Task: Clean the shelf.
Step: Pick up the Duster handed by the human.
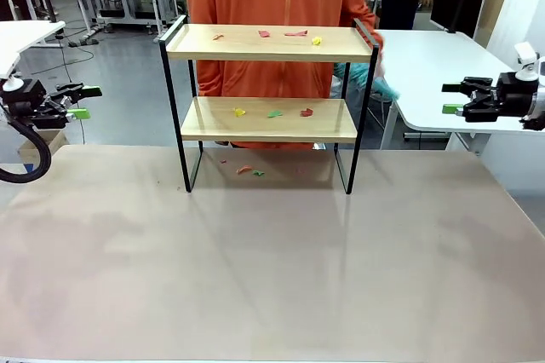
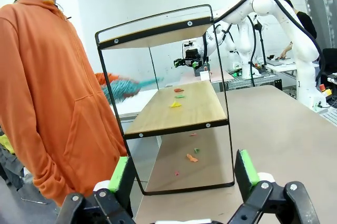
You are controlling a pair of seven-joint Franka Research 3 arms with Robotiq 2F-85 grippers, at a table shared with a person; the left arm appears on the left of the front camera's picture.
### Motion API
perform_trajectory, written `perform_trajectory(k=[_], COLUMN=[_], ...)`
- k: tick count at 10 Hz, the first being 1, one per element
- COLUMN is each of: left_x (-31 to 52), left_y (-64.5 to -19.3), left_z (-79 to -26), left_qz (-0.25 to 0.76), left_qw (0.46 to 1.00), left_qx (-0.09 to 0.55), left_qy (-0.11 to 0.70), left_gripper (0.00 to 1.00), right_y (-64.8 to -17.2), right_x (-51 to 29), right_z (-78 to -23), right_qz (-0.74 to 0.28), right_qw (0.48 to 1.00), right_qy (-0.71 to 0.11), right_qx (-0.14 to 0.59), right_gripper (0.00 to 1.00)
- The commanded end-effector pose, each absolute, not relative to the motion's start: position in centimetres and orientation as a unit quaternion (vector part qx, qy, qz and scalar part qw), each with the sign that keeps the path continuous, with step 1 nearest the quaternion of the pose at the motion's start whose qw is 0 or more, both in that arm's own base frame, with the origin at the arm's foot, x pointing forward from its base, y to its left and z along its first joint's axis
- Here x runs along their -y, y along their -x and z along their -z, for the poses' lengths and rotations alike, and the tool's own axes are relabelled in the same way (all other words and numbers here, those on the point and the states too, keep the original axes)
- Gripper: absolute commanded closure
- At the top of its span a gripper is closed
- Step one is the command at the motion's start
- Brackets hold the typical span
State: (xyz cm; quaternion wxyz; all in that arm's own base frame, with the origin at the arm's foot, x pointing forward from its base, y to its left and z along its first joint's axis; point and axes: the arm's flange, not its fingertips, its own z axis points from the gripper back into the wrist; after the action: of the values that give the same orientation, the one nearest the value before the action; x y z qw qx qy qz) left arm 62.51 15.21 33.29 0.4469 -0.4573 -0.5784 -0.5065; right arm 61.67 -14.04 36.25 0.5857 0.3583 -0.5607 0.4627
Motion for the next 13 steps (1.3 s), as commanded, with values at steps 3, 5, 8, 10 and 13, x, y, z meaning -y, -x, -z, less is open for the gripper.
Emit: perform_trajectory(k=[3,5,8,10,13], left_x=[-15.05,-15.05,-15.05,-15.05,-15.05], left_y=[-62.19,-62.19,-62.19,-62.19,-62.19], left_z=[-33.44,-33.44,-33.44,-33.44,-33.44], left_qz=[0.513,0.513,0.513,0.513,0.513], left_qw=[0.447,0.447,0.447,0.447,0.447], left_qx=[0.578,0.578,0.578,0.578,0.578], left_qy=[0.451,0.451,0.451,0.451,0.451], left_gripper=[0.0,0.0,0.0,0.0,0.0], right_y=[-61.76,-61.76,-61.76,-61.76,-61.76], right_x=[14.03,14.03,14.03,14.03,14.03], right_z=[-36.33,-36.33,-36.33,-36.33,-36.33], right_qz=[-0.464,-0.464,-0.464,-0.464,-0.464], right_qw=[0.586,0.586,0.586,0.586,0.586], right_qy=[-0.356,-0.356,-0.356,-0.356,-0.356], right_qx=[0.561,0.561,0.561,0.561,0.561], right_gripper=[0.0,0.0,0.0,0.0,0.0])
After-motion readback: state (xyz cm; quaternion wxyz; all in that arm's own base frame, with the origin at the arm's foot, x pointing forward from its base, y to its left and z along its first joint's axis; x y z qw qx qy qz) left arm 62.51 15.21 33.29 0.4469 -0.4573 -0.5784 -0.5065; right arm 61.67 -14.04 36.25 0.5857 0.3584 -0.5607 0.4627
